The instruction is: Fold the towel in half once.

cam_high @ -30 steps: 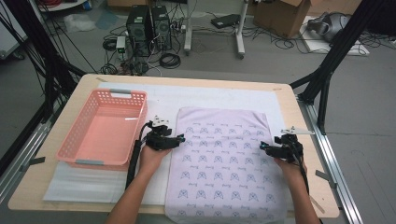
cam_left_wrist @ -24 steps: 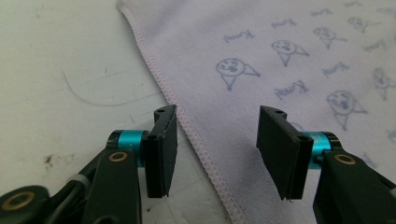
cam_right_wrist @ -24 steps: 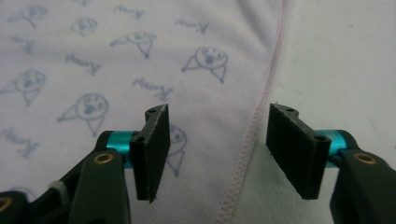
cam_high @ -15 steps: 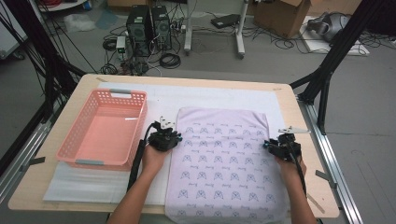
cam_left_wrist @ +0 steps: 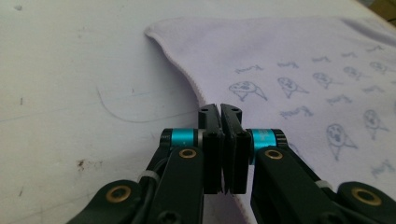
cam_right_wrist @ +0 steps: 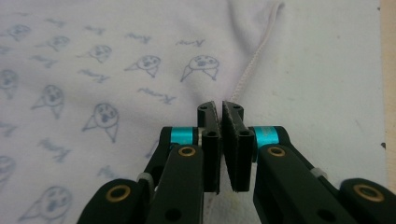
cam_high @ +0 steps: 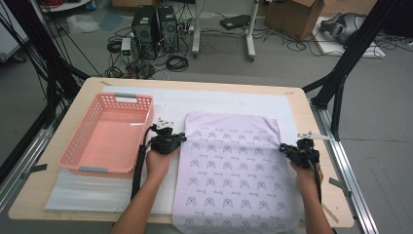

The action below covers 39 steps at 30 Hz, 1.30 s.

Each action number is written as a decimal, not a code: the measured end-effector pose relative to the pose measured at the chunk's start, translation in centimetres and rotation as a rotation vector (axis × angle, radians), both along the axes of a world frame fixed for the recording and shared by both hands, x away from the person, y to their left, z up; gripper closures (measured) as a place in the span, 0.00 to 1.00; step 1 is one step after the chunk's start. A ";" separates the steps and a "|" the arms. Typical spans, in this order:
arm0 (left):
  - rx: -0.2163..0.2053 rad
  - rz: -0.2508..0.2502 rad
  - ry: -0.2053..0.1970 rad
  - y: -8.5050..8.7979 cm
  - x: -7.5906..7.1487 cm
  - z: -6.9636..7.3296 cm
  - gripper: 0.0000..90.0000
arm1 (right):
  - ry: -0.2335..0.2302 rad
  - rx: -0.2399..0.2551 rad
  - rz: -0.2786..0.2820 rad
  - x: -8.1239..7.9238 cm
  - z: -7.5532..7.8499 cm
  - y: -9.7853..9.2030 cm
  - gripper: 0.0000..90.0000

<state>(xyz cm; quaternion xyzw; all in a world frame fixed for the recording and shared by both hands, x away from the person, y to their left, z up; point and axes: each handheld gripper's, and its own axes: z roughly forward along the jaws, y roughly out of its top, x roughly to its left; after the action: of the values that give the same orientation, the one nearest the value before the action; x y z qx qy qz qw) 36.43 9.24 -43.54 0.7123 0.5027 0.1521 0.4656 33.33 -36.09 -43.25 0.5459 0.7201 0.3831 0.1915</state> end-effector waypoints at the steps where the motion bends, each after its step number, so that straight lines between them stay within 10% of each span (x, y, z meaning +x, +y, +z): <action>1: -0.004 -0.008 -0.002 0.1 -0.2 0.3 0.97 | -0.008 0.001 0.005 -0.2 0.2 0.0 0.96; 22: -0.063 -0.123 -0.035 1.8 -7.1 1.2 0.97 | -0.056 0.028 0.084 -7.0 1.7 -1.0 0.95; 33: -0.022 -0.183 -0.022 1.9 -9.8 0.5 0.95 | 0.044 0.023 0.106 -9.7 0.5 -1.3 0.95; 39: -0.055 -0.152 0.043 1.4 -7.8 0.2 0.53 | 0.019 0.036 0.036 -9.0 1.0 -1.1 0.68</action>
<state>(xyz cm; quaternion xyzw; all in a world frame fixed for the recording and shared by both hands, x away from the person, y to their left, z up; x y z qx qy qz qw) 28.64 10.69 -43.32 0.7385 0.4610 0.0870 0.4843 24.31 -37.23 -42.28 0.5396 0.7245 0.3946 0.1678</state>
